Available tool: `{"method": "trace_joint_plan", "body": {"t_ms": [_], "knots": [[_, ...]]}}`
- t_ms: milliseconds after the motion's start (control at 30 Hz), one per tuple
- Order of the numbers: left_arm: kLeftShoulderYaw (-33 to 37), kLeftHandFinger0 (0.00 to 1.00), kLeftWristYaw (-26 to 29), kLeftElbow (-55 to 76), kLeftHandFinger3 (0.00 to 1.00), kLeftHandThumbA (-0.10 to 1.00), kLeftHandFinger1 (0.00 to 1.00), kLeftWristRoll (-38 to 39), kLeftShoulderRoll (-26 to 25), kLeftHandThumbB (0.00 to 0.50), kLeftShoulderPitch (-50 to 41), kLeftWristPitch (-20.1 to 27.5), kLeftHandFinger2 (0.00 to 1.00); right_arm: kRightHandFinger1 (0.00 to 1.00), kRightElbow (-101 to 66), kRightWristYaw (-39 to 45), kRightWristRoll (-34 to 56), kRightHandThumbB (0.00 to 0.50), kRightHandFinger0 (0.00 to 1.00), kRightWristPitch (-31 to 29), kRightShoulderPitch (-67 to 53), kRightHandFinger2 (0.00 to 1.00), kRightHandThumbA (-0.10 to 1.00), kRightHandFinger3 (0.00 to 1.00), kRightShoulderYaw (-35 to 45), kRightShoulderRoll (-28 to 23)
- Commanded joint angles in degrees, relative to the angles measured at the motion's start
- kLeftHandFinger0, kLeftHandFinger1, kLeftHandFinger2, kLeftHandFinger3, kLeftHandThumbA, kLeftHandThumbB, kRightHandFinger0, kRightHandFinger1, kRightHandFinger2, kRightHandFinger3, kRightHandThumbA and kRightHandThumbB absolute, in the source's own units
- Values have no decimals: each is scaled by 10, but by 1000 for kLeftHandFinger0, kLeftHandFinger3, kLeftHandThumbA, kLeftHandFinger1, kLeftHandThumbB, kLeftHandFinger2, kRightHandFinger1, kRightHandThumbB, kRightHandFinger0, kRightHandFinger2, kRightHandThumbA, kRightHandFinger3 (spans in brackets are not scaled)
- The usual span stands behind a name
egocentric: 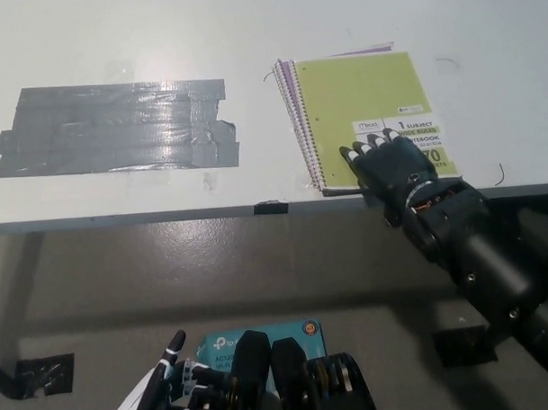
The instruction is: The robot uses its right hand to align two notebooks stacked together until they are fully overlapped
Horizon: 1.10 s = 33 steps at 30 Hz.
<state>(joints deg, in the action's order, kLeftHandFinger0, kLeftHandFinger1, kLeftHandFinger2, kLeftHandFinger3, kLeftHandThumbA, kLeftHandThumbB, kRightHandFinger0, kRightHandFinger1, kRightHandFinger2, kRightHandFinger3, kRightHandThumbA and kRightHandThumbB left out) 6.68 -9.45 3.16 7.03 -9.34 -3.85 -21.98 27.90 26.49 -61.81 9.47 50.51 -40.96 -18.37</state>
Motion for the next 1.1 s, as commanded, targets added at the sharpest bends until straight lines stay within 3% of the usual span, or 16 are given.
{"method": "trace_joint_plan", "body": {"t_ms": [0, 433, 567, 1067], "knots": [[2, 290, -10, 22, 504, 1000, 639, -1, -1, 500, -3, -3, 690, 1000, 11, 10, 1, 495, 1000, -16, 35, 1000, 823, 1000, 0, 7], [4, 287, -12, 24, 489, 1000, 638, -3, -2, 500, -6, 0, 666, 1000, 39, -28, -11, 500, 1000, -51, 44, 1000, 847, 1000, -8, -18], [5, 277, -11, 24, 516, 1000, 621, -4, -3, 500, -5, 0, 651, 1000, 46, -21, -20, 500, 1000, -53, 54, 1000, 904, 1000, -16, -23], [3, 312, -10, 28, 506, 1000, 652, -6, -8, 500, -15, 3, 690, 1000, 39, -4, 2, 500, 1000, -46, 53, 1000, 837, 1000, -8, 0]]}}
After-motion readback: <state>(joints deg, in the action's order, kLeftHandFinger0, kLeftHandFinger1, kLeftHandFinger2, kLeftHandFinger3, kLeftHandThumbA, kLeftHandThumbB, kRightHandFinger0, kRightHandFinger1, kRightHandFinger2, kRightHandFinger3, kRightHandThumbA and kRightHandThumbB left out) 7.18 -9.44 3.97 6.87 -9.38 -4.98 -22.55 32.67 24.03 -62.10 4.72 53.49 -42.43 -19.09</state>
